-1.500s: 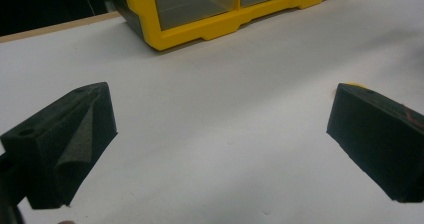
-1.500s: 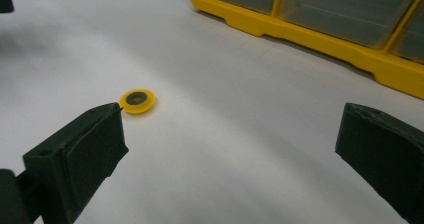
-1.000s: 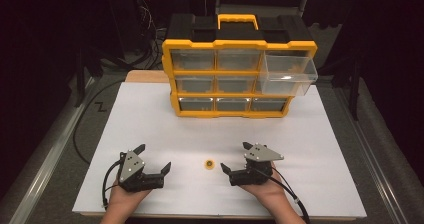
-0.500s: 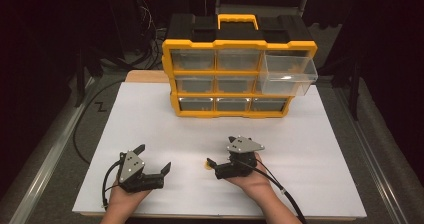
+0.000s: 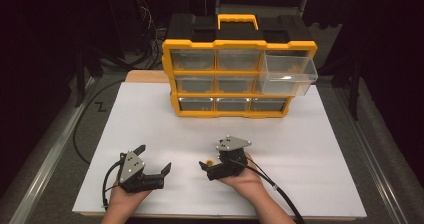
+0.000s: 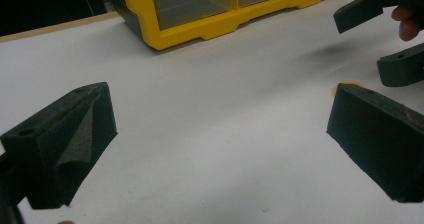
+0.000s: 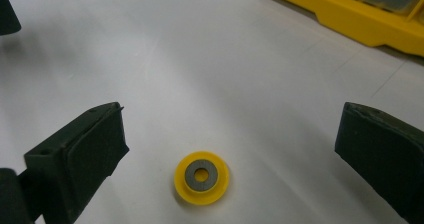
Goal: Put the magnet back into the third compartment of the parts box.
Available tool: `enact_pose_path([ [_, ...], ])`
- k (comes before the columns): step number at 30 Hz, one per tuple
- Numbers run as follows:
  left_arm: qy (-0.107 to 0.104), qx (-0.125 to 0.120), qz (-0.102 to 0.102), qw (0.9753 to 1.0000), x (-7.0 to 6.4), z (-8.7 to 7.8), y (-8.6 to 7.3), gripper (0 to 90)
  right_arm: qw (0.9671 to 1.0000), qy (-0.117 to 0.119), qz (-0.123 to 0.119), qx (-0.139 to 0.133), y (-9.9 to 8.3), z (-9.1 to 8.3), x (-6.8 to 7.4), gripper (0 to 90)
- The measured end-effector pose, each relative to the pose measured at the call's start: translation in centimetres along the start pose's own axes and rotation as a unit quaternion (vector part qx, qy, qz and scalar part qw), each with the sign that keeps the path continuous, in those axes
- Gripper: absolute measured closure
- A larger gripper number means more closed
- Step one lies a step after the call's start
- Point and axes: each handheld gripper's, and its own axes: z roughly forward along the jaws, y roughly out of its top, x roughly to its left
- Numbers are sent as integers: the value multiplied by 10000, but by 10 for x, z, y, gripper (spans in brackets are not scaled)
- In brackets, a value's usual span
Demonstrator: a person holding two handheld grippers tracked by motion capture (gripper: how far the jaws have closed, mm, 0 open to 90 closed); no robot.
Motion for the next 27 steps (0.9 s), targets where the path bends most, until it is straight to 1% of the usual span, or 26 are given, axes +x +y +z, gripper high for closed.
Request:
enact_pose_path([
  [7, -8, -42, -17, 10000, 0, -2, 0, 6, 9997, 104, -7, 226, -3, 1, 3, 53],
  [9, -12, -45, -23, 10000, 0, -2, 0, 6, 9996, 170, -10, 246, -4, 1, 4, 79],
  [11, -16, -34, -12, 10000, 1, -2, 0, 6, 9994, 197, -83, 282, -6, 1, 6, 113],
  [14, -20, -37, -13, 10000, 0, -1, 0, 6, 9991, 260, -79, 337, -8, 1, 8, 166],
  [16, -21, -37, -16, 10000, 0, -1, 0, 6, 9988, 282, -85, 388, -9, 1, 7, 184],
  [20, -25, -38, -19, 10000, 0, -1, 0, 6, 9983, 275, -77, 517, -13, 1, 6, 281],
  [22, -31, -40, -22, 10000, 0, -1, 0, 6, 9981, 291, -58, 546, -14, 0, 6, 324],
  [27, -39, -34, -30, 10000, 0, -1, 0, 6, 9979, 323, -109, 559, -14, 0, 7, 426],
])
